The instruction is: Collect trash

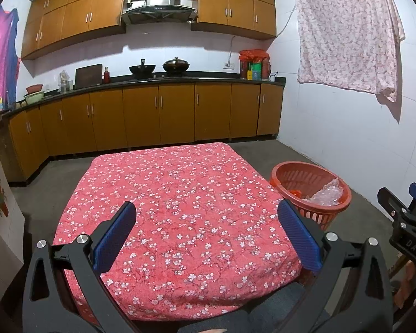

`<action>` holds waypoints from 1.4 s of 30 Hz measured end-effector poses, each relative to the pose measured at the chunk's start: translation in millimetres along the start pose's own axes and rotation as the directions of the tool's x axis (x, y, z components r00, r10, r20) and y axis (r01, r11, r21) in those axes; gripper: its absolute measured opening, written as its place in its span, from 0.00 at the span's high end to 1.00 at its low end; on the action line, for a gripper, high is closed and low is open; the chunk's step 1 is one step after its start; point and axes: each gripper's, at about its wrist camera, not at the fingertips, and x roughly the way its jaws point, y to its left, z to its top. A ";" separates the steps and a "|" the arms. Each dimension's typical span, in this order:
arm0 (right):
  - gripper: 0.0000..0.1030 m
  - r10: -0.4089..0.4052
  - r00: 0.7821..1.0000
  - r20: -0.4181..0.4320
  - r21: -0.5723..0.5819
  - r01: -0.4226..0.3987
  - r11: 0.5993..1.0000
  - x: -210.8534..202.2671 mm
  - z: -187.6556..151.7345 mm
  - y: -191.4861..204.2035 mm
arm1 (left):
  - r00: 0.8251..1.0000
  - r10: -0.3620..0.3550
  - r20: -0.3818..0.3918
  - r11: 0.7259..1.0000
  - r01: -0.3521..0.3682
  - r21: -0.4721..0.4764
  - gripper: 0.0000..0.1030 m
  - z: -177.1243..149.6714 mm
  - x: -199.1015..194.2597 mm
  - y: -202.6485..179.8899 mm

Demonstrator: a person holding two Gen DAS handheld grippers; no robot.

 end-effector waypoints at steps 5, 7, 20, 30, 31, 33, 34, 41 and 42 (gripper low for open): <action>0.04 -0.001 1.000 -0.005 0.003 0.001 1.000 0.4 -0.6 -0.9 | 1.000 -0.001 -0.002 1.000 0.001 -0.002 0.02 0.1 -0.1 0.0; 0.04 -0.002 1.000 -0.007 0.005 0.002 1.000 0.4 -0.6 -1.2 | 1.000 -0.001 -0.001 1.000 0.001 -0.002 0.02 0.0 -0.2 -0.2; 0.04 -0.005 1.000 -0.026 0.008 0.005 1.000 5.9 -1.4 2.0 | 1.000 -0.003 -0.020 1.000 0.002 -0.014 0.02 -2.2 -1.1 -5.7; 0.04 -0.005 1.000 -0.031 0.009 0.005 1.000 7.6 -1.7 1.5 | 1.000 -0.005 -0.030 1.000 0.005 -0.021 0.02 0.2 1.6 -4.4; 0.04 -0.004 0.999 -0.031 0.010 0.005 1.000 7.7 -1.8 1.4 | 1.000 -0.005 -0.031 1.000 0.005 -0.022 0.02 0.4 1.7 -4.4; 0.04 -0.004 0.999 -0.032 0.009 0.004 1.000 7.7 -1.5 1.3 | 0.999 -0.006 -0.032 1.000 0.005 -0.023 0.02 0.4 2.5 -3.5; 0.04 -0.004 1.000 -0.030 0.009 0.004 1.000 7.4 -1.4 1.3 | 0.999 -0.006 -0.031 1.000 0.005 -0.022 0.02 0.5 2.4 -3.7; 0.04 -0.004 1.000 -0.031 0.008 0.004 1.000 7.6 -1.3 1.1 | 1.000 -0.006 -0.030 1.000 0.005 -0.023 0.02 0.6 3.0 -2.4; 0.04 -0.004 1.000 -0.031 0.009 0.005 1.000 7.4 -1.1 1.2 | 1.000 -0.005 -0.031 1.000 0.004 -0.024 0.02 0.8 3.0 -2.9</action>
